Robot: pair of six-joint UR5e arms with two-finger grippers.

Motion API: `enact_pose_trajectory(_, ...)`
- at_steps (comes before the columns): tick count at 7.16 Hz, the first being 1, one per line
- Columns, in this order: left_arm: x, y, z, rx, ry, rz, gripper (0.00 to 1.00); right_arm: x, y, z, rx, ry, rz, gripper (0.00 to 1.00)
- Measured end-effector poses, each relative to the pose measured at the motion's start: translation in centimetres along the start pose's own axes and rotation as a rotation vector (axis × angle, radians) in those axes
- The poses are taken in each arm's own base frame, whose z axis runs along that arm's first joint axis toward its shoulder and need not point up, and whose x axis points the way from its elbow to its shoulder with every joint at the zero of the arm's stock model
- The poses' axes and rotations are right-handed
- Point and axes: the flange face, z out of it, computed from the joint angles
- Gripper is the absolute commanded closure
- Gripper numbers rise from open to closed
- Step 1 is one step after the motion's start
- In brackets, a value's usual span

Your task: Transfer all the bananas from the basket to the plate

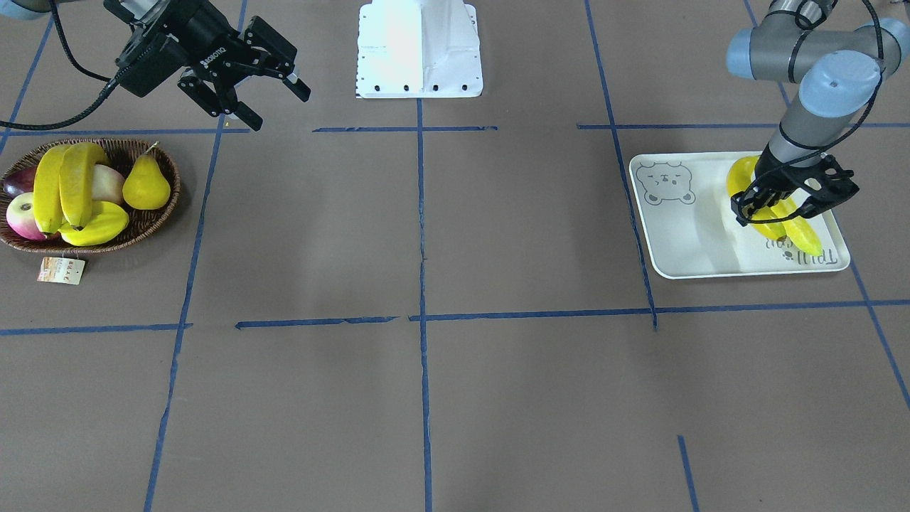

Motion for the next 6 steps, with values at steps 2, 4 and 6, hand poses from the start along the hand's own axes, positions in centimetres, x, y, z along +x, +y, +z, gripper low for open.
enact_pose_trajectory(2,-0.4,-0.3,0.4,0.009,-0.012,0.0,0.0,-0.1,0.0,0.0,-0.001,-0.002,0.0,0.0)
enact_pose_trajectory(4,-0.4,-0.4,0.5,0.011,-0.016,0.046,0.0,0.0,0.0,0.1,-0.001,0.001,0.001,0.0)
enact_pose_trajectory(6,0.5,-0.8,-1.0,0.018,0.018,0.078,0.0,0.2,-0.4,-0.2,0.009,0.006,0.005,0.0)
